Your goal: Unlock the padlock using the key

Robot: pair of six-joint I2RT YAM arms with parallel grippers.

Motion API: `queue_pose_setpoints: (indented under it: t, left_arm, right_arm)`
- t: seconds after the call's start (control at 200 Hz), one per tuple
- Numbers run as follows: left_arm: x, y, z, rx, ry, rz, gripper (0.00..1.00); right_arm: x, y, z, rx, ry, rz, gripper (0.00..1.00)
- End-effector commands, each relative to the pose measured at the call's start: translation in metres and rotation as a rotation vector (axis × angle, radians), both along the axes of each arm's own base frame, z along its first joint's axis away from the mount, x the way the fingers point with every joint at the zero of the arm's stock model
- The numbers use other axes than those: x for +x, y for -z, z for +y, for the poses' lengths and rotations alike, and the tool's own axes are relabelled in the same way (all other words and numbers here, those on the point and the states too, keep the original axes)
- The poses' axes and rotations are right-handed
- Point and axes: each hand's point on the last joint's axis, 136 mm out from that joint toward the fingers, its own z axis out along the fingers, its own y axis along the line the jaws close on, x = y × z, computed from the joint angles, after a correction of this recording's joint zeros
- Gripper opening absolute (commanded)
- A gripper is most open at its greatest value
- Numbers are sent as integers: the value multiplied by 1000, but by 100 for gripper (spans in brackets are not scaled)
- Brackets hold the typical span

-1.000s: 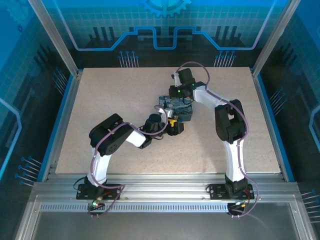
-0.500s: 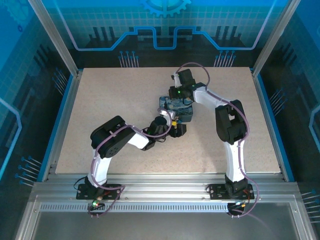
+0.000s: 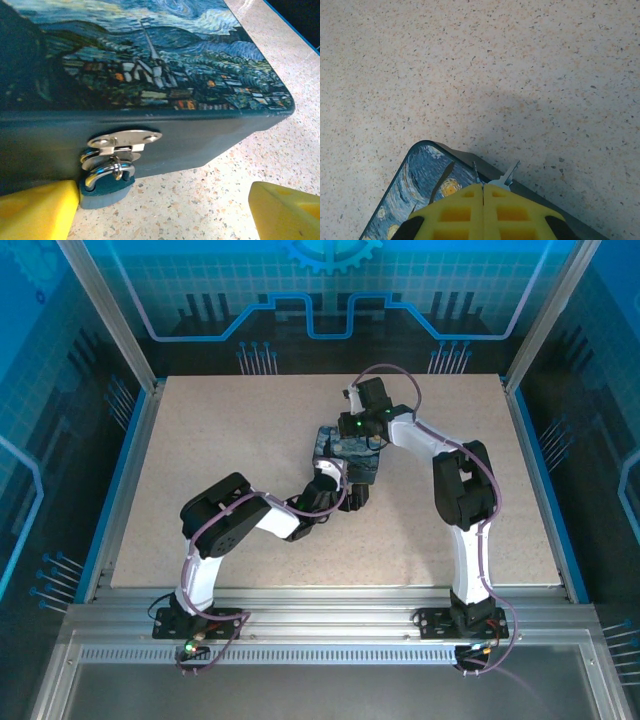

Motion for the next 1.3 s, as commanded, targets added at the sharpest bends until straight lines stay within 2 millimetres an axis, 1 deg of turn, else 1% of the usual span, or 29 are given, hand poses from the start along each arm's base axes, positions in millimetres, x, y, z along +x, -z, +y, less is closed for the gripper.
queue_pose_setpoints:
  t: [0.0, 0.04, 0.115, 0.175, 0.255, 0.4, 0.59, 0.69, 0.755, 0.821, 1.011, 1.186, 1.291]
  left_arm:
    - [2, -14, -15, -8, 75, -62, 89]
    - [1, -15, -18, -21, 107, -63, 87]
    - [0, -20, -23, -71, 166, -61, 80]
    - [2, -23, -21, -119, 190, -47, 70]
    - [5, -27, -19, -154, 205, -37, 66]
    - [6, -31, -20, -180, 223, -33, 61]
    - [4, -26, -22, -231, 242, 6, 59]
    - [1, -28, -25, -256, 262, 7, 55]
    - [-1, -27, -26, -265, 271, 18, 54]
    - [-2, -26, -27, -269, 271, 29, 57]
    - [2, -13, -23, -223, 221, 59, 63]
    - [3, -7, -31, -188, 201, 76, 67]
    - [3, -6, -39, -194, 216, 84, 65]
  right_arm:
    - [-9, -14, 8, 3, -32, -14, 0]
    - [-9, -14, 8, 4, -33, -13, 0]
    - [-11, -14, 8, 6, -36, -15, 0]
    - [-12, -14, 8, 6, -39, -16, 0]
    - [-12, -15, 7, 4, -39, -18, 0]
    - [-14, -14, 6, 4, -37, -17, 0]
    - [-15, -17, 5, 4, -35, -22, 0]
    - [-14, -19, 4, 4, -33, -27, 0]
    - [-14, -20, 4, 3, -33, -27, 0]
    - [-14, -21, 4, 4, -35, -30, 0]
    - [-16, -20, 5, 10, -36, -26, 0]
    - [-15, -22, 4, 11, -34, -30, 0]
    - [-16, -23, 3, 10, -34, -32, 0]
